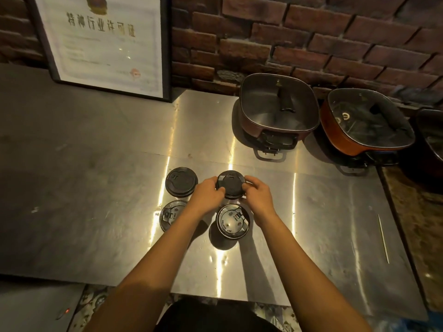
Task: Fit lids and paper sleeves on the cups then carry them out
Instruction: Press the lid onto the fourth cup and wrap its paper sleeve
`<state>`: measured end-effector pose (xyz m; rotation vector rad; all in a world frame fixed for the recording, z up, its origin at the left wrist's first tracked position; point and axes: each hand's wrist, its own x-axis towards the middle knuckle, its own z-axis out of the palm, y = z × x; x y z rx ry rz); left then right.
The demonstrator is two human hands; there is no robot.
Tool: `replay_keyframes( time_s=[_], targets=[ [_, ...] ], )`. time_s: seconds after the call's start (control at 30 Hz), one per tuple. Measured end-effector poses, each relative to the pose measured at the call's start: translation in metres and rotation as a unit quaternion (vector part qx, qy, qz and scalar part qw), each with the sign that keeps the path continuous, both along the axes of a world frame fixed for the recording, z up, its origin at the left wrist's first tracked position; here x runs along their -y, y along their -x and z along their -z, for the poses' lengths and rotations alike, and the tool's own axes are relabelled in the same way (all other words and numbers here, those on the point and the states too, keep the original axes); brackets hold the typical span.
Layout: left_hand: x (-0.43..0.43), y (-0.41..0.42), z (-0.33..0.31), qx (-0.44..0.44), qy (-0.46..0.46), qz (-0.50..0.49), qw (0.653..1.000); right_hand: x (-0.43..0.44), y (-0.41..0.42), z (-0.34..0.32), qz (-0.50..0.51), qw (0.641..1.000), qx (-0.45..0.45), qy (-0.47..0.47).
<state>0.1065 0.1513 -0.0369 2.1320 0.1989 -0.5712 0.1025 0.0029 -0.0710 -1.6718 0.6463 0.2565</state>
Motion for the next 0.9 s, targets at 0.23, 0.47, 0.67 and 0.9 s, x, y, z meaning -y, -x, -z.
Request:
replay_keyframes(
  time_s=[0.23, 0.47, 0.67, 0.9],
  targets=[
    [-0.002, 0.001, 0.009, 0.038, -0.083, 0.052, 0.995, 0.001, 0.011, -0.003, -0.026, 0.999, 0.008, 0.03],
    [-0.005, 0.006, 0.007, 0.059, -0.135, 0.089, 0.985, -0.001, 0.015, 0.004, -0.015, 1.0, 0.005, 0.016],
    [-0.028, 0.026, -0.021, 0.13, -0.042, -0.011, 0.991, 0.01, 0.031, -0.01, 0.001, 0.999, 0.054, -0.004],
    [-0.117, 0.109, 0.011, 0.198, 0.102, -0.214, 0.951, 0.02, 0.108, 0.015, -0.072, 0.989, 0.127, 0.04]
  ],
)
